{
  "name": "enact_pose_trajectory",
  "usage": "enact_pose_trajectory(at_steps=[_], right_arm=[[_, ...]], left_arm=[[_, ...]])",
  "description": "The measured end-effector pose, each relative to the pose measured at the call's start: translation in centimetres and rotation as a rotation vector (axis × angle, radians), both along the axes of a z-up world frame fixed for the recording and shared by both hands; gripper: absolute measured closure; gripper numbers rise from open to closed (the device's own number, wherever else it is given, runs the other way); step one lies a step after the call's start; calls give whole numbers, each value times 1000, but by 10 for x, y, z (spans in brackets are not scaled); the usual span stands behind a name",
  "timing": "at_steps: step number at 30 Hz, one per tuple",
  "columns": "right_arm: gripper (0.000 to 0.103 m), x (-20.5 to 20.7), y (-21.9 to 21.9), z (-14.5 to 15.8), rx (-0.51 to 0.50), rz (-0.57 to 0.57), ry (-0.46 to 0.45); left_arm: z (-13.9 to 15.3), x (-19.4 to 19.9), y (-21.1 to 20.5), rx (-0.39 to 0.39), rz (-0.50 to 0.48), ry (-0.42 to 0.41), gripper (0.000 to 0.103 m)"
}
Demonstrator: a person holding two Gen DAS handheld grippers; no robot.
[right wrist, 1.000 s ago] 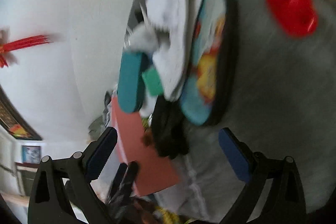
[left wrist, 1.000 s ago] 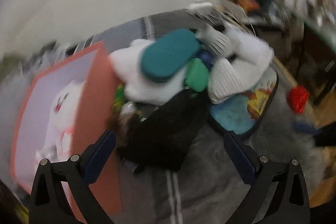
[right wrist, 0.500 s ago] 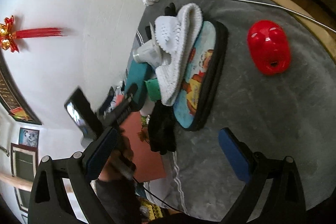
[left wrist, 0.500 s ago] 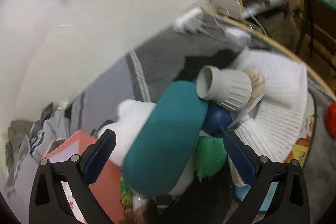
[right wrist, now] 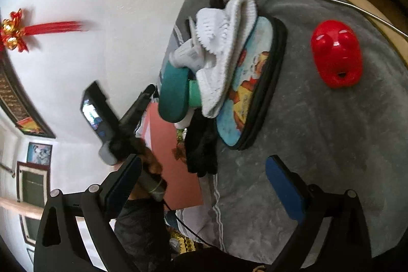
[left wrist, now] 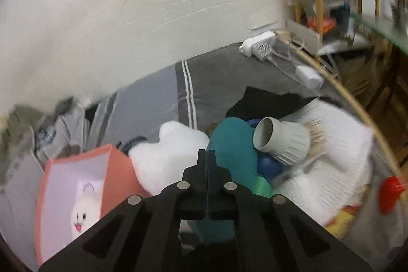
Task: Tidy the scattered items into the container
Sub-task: 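Grasp the teal item from the pile with the left tool, then carry the teal item to the pink box with the left tool and release it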
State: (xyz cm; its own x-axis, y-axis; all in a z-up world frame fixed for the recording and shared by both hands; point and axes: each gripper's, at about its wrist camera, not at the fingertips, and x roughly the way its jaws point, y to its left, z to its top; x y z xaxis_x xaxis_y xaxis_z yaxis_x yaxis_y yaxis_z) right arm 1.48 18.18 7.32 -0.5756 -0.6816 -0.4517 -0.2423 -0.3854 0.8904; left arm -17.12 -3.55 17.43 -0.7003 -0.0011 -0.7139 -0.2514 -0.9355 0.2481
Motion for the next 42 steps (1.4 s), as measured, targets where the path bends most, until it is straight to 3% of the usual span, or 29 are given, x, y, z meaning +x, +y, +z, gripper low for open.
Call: enact_pose_trajectory(at_steps=[9, 11, 12, 13, 15, 16, 21, 25, 28, 30, 32, 34, 36, 38, 41, 42], right_arm=[[5, 13, -2, 6, -18, -8, 4], [5, 12, -2, 8, -16, -10, 11], [5, 11, -2, 7, -16, -14, 9], [5, 11, -2, 6, -18, -17, 4], [5, 8, -4, 1, -28, -16, -13], [5, 7, -5, -1, -35, -13, -21], [5, 0, -20, -6, -35, 42, -29], [5, -3, -25, -10, -27, 73, -43], [5, -5, -21, -17, -29, 69, -66], [5, -5, -16, -20, -32, 60, -72], [5, -5, -13, -20, -24, 58, -71], [5, -5, -11, -20, -16, 62, -68], [5, -4, -10, -21, -8, 69, -71], [5, -2, -10, -21, -2, 68, -74], [5, -2, -11, -18, 11, 79, -67], [5, -2, -13, -17, 18, 87, -60]], left_arm=[[19, 21, -30, 95, -57, 20, 103], [21, 18, -36, 111, -55, 12, 96], [23, 17, -33, 121, -54, 11, 80], [23, 15, -37, 143, -50, 9, 54], [23, 10, -44, 193, -28, 12, 27], [23, 7, -50, 231, -12, 9, 25], [8, -20, -78, 436, 81, -96, 25], [-6, -34, -76, 428, 111, -97, 23], [-15, -37, -63, 469, 53, -127, 23], [-25, -38, -44, 425, 3, -156, 23], [-48, -39, -23, 284, 4, -195, 23], [-69, -38, -13, 228, -16, -245, 27], [-76, -29, -5, 159, -38, -196, 32], [-66, -29, -7, 205, -4, -206, 39], [-28, -19, -21, 355, 57, -147, 44], [-17, -16, -27, 413, 67, -142, 62]])
